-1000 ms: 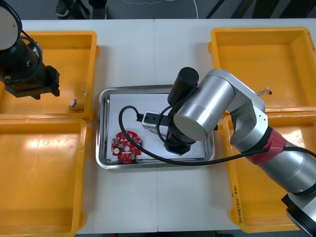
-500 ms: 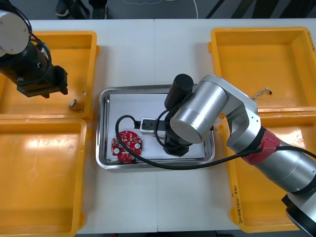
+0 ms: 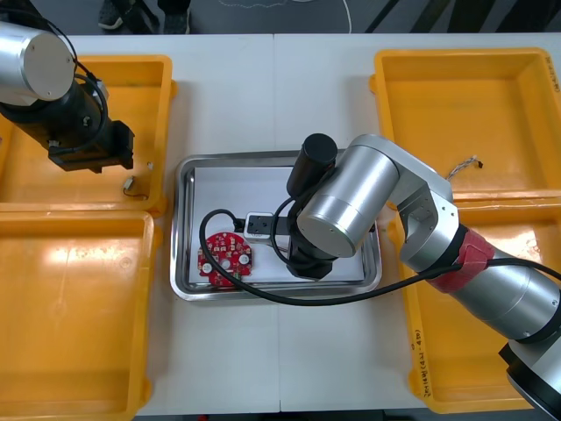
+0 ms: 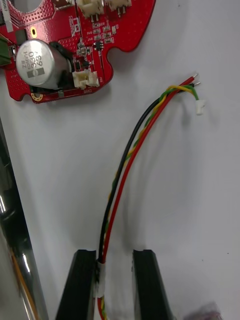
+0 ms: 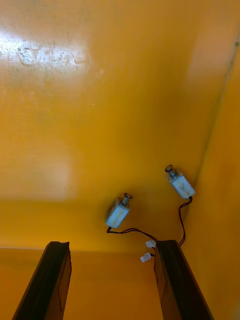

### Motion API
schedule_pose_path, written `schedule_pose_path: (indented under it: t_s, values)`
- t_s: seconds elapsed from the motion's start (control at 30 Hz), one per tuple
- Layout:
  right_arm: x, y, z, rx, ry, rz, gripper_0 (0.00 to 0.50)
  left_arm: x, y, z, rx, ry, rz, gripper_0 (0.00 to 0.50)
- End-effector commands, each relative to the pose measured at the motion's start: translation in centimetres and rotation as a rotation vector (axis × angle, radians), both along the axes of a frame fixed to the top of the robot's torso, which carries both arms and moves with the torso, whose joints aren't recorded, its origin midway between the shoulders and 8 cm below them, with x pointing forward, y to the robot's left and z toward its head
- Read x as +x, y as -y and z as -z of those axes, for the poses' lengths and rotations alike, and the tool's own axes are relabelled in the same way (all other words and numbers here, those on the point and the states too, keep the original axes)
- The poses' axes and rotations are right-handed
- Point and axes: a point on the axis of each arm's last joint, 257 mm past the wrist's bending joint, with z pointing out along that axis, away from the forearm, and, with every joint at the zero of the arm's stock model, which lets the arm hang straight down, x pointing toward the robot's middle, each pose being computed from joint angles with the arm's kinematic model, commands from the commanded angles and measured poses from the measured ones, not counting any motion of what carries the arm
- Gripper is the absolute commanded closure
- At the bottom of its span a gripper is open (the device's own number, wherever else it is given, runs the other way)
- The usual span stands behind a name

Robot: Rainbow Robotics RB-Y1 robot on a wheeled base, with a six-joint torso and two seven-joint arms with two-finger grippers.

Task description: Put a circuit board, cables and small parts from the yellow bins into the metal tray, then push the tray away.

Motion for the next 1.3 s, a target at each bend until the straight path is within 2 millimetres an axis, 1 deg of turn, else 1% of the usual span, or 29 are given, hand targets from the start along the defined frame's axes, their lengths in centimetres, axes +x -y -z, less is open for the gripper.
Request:
schedule_pose_path:
  t_s: [0.03,0.07,0.1,0.2,0.53,0.77,0.9,0.97,1.03,1.07,1.13,1.3]
  values:
    - [0.6,-1.2,-1.7,-0.009,0.044,-0.072,0.069,1.6,1.3,-1.5,0.071,0.042,0.174,0.017]
    - [0.6,-1.2,-1.7,-0.007,0.045,-0.073,0.047,1.6,1.2,-1.3,0.08,0.039,0.188,0.014]
    - [0.7,-1.2,-1.8,-0.007,0.048,-0.073,0.034,1.6,1.2,-1.1,0.086,0.037,0.201,0.016]
    - [0.9,-1.2,-2.0,-0.008,0.054,-0.073,0.021,1.5,1.2,-0.4,0.1,0.023,0.237,0.016]
    - [1.8,-1.2,-3.7,0.003,0.067,-0.074,0.021,2.0,2.4,0.9,0.089,0.023,0.267,0.024]
    - [2.0,-0.6,-6.0,0.046,0.024,-0.046,0.021,2.2,2.2,1.9,0.09,0.015,0.268,0.025]
    - [2.5,0.6,-8.0,0.078,-0.006,0.001,0.021,2.0,2.0,2.5,0.09,0.004,0.271,0.026]
    - [2.9,1.4,-9.0,0.081,-0.009,0.03,0.02,1.9,1.9,2.8,0.092,0.003,0.268,0.025]
    - [3.6,2.7,-10.5,0.079,-0.006,0.073,0.02,1.9,1.8,2.9,0.091,0.006,0.269,0.024]
    - [3.8,3.0,-10.8,0.078,-0.005,0.085,0.021,1.9,1.8,3.0,0.093,0.005,0.269,0.026]
    - [4.5,4.3,-12.3,0.081,0.004,0.133,0.023,1.9,1.7,3.1,0.097,0.003,0.27,0.026]
    - [5.5,6.2,-15.0,0.105,0.016,0.245,0.021,1.7,1.6,4.0,0.098,0.0,0.27,0.03]
